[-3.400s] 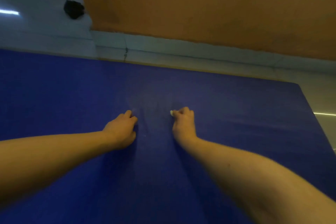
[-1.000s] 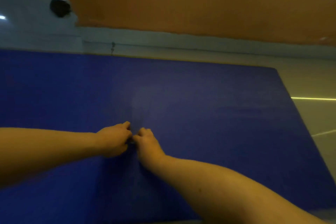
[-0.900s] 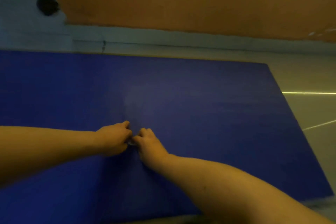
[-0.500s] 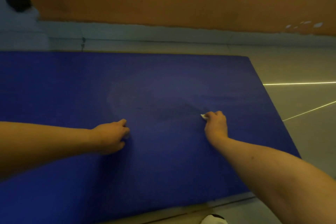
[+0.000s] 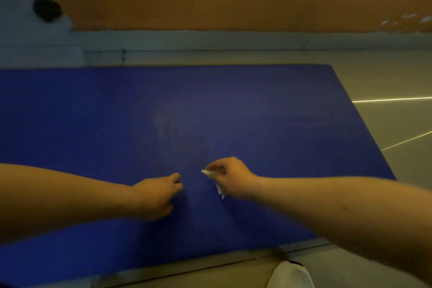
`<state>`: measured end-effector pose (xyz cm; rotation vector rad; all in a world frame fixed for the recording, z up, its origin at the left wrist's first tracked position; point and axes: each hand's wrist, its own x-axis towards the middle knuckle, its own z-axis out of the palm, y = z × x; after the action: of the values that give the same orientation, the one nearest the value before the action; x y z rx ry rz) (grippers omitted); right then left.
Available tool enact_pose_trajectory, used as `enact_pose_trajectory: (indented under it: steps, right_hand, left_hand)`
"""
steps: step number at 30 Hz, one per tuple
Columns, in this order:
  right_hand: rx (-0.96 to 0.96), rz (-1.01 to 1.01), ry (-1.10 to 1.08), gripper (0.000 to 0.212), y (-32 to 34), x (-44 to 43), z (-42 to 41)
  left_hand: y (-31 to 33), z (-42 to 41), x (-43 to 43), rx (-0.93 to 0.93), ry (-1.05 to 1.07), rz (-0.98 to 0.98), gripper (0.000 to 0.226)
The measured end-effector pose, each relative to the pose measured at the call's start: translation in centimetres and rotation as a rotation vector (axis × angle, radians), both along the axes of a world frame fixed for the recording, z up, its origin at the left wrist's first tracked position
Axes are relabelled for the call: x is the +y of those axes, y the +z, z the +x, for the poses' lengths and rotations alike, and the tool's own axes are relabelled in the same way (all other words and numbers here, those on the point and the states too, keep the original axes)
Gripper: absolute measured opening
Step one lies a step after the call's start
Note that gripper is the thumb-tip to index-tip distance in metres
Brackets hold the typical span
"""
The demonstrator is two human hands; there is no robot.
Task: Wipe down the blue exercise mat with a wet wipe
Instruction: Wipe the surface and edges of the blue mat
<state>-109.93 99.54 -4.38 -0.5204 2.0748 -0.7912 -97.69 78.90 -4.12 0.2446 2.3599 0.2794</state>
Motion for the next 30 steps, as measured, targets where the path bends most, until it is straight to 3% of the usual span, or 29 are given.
enact_pose_trajectory:
  steps: [2,5,10,16,23,25,30]
  right_hand:
    - [-0.05,0.054,0.047,0.033,2.4,-1.1,-0.3]
    - [-0.005,0.167,0.161,0.023,4.6,-1.7,-0.2]
    - [0.003,0.234,0.281,0.019,2.9,-2.7,2.9]
    - [0.261,0.035,0.676,0.022,-0.3,-2.5,8.8]
    - [0.79,0.244,1.073,0.077,-2.4,-0.7,14.4]
    - [0.824,0.3,1.082,0.089,-3.0,-0.7,14.9]
    - [0.891,0.23,1.021,0.053,-3.4,-1.7,14.5]
  left_hand:
    - [0.5,1.6,-0.3,-0.03,-0.012,0.019,0.037]
    - [0.9,3.6,-0.9,-0.022,-0.056,0.008,0.043]
    - [1.5,6.1,-2.1,-0.045,-0.258,-0.011,0.041]
    - [0.8,8.7,-1.4,0.026,-0.481,-0.088,0.074]
    - [0.4,9.0,0.3,0.046,-0.313,-0.211,0.077]
    - [0.4,8.7,0.0,0.069,-0.303,-0.244,0.079]
    - [0.3,8.3,0.0,0.065,-0.308,-0.285,0.08]
